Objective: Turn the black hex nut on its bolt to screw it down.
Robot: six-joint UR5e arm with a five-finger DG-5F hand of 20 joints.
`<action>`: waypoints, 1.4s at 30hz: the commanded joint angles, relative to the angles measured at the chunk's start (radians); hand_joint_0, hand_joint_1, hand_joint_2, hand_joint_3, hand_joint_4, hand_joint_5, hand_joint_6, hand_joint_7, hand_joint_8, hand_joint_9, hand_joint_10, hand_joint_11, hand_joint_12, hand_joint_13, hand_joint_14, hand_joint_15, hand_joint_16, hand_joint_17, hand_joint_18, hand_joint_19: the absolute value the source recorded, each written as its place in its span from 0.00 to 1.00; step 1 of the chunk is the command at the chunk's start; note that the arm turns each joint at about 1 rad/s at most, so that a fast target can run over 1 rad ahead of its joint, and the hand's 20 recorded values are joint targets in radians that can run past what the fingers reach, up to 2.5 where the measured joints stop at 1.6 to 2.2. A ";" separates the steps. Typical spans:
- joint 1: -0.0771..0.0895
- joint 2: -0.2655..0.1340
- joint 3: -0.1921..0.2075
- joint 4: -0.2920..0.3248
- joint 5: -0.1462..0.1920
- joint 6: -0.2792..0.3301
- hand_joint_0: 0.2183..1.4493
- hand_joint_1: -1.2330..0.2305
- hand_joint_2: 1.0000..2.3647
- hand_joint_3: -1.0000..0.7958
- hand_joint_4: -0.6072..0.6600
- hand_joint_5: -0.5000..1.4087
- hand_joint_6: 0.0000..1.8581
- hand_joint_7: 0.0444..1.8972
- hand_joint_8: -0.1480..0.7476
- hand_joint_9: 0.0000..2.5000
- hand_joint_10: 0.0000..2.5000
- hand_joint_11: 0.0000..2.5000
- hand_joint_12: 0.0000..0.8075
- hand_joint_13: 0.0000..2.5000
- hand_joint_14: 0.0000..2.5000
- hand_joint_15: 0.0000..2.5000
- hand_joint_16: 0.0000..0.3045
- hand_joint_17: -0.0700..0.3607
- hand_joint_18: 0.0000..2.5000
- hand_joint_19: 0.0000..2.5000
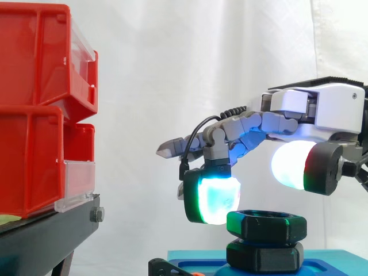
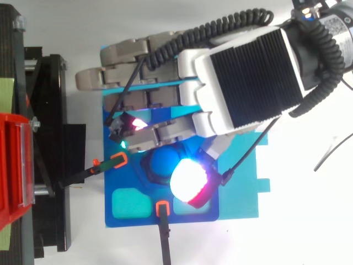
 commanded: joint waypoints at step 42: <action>0.101 0.000 0.038 -0.066 0.036 0.006 0.25 0.72 0.00 0.28 0.62 0.21 0.27 0.47 0.45 0.30 0.00 0.00 0.43 0.13 0.00 0.00 0.16 0.41 0.14 0.12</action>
